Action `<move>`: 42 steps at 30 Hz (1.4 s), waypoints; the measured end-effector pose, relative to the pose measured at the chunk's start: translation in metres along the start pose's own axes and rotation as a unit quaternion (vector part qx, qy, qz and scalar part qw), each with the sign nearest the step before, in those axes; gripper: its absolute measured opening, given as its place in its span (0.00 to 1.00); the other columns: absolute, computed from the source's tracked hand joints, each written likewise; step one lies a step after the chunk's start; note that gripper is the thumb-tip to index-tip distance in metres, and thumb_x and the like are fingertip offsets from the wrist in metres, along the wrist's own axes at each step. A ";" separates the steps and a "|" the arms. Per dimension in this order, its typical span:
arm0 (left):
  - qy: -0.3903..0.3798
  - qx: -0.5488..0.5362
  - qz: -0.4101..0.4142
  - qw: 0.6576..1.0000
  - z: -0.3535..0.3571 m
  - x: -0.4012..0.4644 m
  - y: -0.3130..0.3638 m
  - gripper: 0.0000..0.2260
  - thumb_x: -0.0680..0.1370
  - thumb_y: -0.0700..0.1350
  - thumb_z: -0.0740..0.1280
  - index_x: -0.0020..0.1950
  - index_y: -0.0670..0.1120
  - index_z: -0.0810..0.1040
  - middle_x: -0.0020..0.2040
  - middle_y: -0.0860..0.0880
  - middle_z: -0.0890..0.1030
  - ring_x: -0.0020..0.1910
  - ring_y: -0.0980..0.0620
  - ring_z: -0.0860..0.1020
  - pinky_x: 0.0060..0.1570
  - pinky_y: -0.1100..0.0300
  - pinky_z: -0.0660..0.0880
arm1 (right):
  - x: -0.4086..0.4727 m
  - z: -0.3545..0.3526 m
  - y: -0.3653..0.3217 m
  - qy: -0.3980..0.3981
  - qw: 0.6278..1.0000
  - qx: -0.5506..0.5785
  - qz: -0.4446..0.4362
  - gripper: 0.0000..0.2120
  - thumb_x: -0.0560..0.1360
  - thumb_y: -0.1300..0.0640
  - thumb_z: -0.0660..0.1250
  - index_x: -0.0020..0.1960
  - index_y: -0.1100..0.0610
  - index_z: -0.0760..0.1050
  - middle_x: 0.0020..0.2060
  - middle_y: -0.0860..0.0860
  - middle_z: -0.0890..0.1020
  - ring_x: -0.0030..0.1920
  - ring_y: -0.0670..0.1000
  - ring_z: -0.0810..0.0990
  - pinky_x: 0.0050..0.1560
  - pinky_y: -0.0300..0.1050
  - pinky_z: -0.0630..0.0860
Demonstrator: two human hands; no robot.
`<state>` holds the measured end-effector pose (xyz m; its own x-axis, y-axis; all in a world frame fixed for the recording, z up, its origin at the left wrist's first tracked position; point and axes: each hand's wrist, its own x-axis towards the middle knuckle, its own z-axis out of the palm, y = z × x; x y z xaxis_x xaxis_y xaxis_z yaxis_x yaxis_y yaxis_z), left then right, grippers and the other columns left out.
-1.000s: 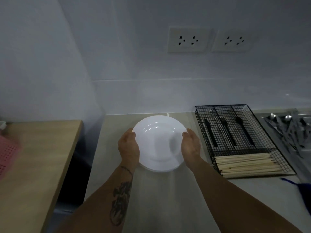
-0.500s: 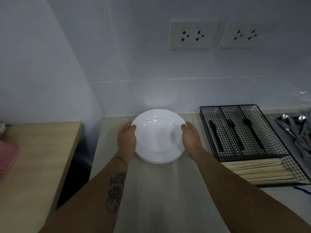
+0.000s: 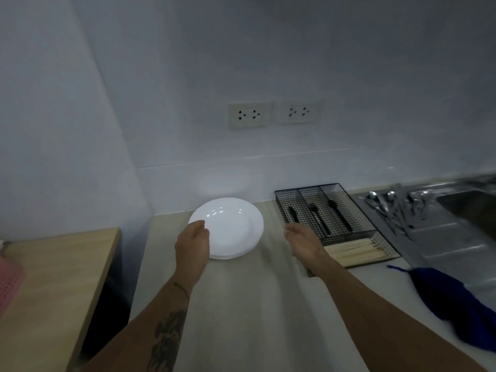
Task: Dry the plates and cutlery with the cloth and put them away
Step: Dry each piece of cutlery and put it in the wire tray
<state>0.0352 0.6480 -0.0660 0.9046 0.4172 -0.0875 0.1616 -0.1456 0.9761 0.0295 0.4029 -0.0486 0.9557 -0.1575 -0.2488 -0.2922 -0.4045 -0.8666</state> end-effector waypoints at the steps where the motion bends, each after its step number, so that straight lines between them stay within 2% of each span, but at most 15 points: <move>1: -0.010 -0.003 0.008 1.000 0.004 -0.009 0.002 0.14 0.78 0.42 0.65 0.62 0.47 0.81 0.62 0.51 0.80 0.61 0.50 0.76 0.63 0.58 0.69 | -0.010 -0.009 0.004 0.008 1.000 0.001 0.002 0.15 0.79 0.55 0.61 0.64 0.53 0.75 0.61 0.52 0.78 0.58 0.54 0.77 0.61 0.53 0.75; 4: -0.051 -0.034 0.019 0.998 0.021 -0.037 0.002 0.12 0.77 0.39 0.66 0.57 0.48 0.83 0.57 0.53 0.82 0.59 0.52 0.78 0.61 0.57 0.72 | -0.044 -0.038 0.018 0.044 0.999 0.017 0.022 0.08 0.79 0.56 0.62 0.56 0.52 0.77 0.52 0.53 0.80 0.49 0.51 0.78 0.54 0.51 0.77; 8: -0.114 -0.018 0.039 0.993 0.054 -0.082 -0.005 0.11 0.77 0.37 0.66 0.55 0.46 0.84 0.54 0.52 0.83 0.56 0.51 0.79 0.59 0.57 0.73 | -0.089 -0.078 0.049 0.067 0.997 0.014 0.047 0.13 0.79 0.54 0.61 0.62 0.53 0.75 0.55 0.52 0.77 0.52 0.51 0.77 0.54 0.48 0.75; 11: -0.168 0.011 0.048 0.985 0.086 -0.118 -0.012 0.11 0.76 0.37 0.66 0.54 0.47 0.84 0.52 0.50 0.84 0.54 0.50 0.80 0.61 0.52 0.75 | -0.117 -0.115 0.076 0.096 0.993 0.008 0.064 0.14 0.79 0.54 0.61 0.63 0.53 0.75 0.55 0.51 0.77 0.56 0.53 0.76 0.60 0.51 0.74; 13: -0.198 0.035 0.054 0.978 0.106 -0.142 -0.012 0.10 0.76 0.38 0.67 0.53 0.49 0.84 0.51 0.51 0.84 0.53 0.51 0.81 0.59 0.52 0.76 | -0.130 -0.140 0.096 0.114 0.991 0.006 0.075 0.14 0.79 0.54 0.61 0.64 0.54 0.75 0.56 0.52 0.77 0.57 0.54 0.76 0.61 0.53 0.74; 15: -0.215 0.045 0.056 0.974 0.127 -0.162 -0.011 0.10 0.77 0.40 0.66 0.53 0.51 0.83 0.51 0.52 0.84 0.52 0.51 0.80 0.58 0.53 0.76 | -0.138 -0.164 0.114 0.126 0.989 0.000 0.079 0.15 0.79 0.55 0.62 0.65 0.54 0.74 0.57 0.52 0.78 0.55 0.53 0.77 0.58 0.52 0.76; 18: -0.232 0.042 0.055 0.970 0.162 -0.190 -0.007 0.11 0.77 0.39 0.65 0.54 0.51 0.83 0.52 0.53 0.83 0.54 0.51 0.80 0.59 0.52 0.76 | -0.146 -0.201 0.141 0.127 0.989 -0.040 0.072 0.18 0.78 0.58 0.64 0.68 0.54 0.71 0.57 0.51 0.77 0.50 0.47 0.76 0.50 0.43 0.71; 21: -0.232 0.038 0.045 0.971 0.205 -0.220 -0.004 0.11 0.77 0.38 0.65 0.55 0.50 0.82 0.52 0.54 0.82 0.54 0.52 0.80 0.59 0.54 0.76 | -0.148 -0.240 0.169 0.107 0.986 -0.112 0.061 0.24 0.76 0.62 0.63 0.72 0.56 0.67 0.61 0.52 0.75 0.54 0.49 0.74 0.51 0.40 0.69; 24: -0.224 0.023 0.028 0.974 0.251 -0.252 -0.007 0.11 0.78 0.38 0.65 0.55 0.51 0.81 0.52 0.54 0.82 0.54 0.52 0.80 0.57 0.57 0.75 | -0.144 -0.280 0.193 0.090 0.976 -0.192 0.040 0.27 0.73 0.60 0.65 0.72 0.54 0.67 0.64 0.54 0.72 0.59 0.54 0.74 0.53 0.42 0.70; 28: -0.219 0.015 -0.014 0.976 0.296 -0.289 -0.012 0.11 0.78 0.38 0.64 0.54 0.52 0.81 0.53 0.55 0.82 0.54 0.53 0.80 0.62 0.51 0.76 | -0.128 -0.314 0.209 0.057 0.968 -0.244 -0.010 0.26 0.72 0.59 0.65 0.70 0.55 0.68 0.63 0.55 0.74 0.59 0.55 0.75 0.53 0.45 0.74; 31: -0.206 0.017 -0.028 0.978 0.316 -0.305 -0.009 0.12 0.78 0.38 0.64 0.53 0.54 0.81 0.52 0.56 0.82 0.54 0.53 0.80 0.61 0.49 0.76 | -0.108 -0.324 0.213 0.038 0.961 -0.272 -0.030 0.27 0.73 0.57 0.64 0.72 0.54 0.67 0.65 0.56 0.72 0.63 0.57 0.72 0.61 0.49 0.73; 36: -0.179 0.013 -0.045 0.983 0.345 -0.299 0.001 0.11 0.78 0.39 0.64 0.52 0.54 0.81 0.52 0.55 0.83 0.55 0.53 0.80 0.61 0.49 0.76 | -0.066 -0.316 0.213 0.031 0.942 -0.329 -0.051 0.25 0.77 0.51 0.62 0.72 0.53 0.64 0.65 0.56 0.72 0.64 0.59 0.70 0.62 0.54 0.71; 40: -0.167 0.007 -0.031 0.985 0.374 -0.278 0.009 0.12 0.78 0.40 0.65 0.52 0.56 0.81 0.52 0.56 0.83 0.54 0.54 0.80 0.61 0.51 0.76 | -0.037 -0.309 0.225 -0.046 0.927 -0.372 -0.018 0.36 0.72 0.42 0.64 0.76 0.47 0.53 0.70 0.57 0.65 0.68 0.64 0.64 0.63 0.60 0.70; 42: -0.166 0.003 -0.024 0.986 0.391 -0.267 0.014 0.12 0.77 0.39 0.65 0.54 0.53 0.82 0.52 0.56 0.83 0.54 0.55 0.80 0.61 0.52 0.76 | -0.029 -0.314 0.233 -0.083 0.903 -0.420 -0.033 0.39 0.71 0.43 0.66 0.76 0.47 0.52 0.70 0.57 0.64 0.68 0.64 0.65 0.62 0.59 0.72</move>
<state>-0.0495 0.1837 -0.1067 0.9749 0.1067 -0.1956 0.2094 -0.1381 0.9680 -0.0776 0.0306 -0.1076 0.9442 0.0011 -0.3294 -0.0913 -0.9599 -0.2651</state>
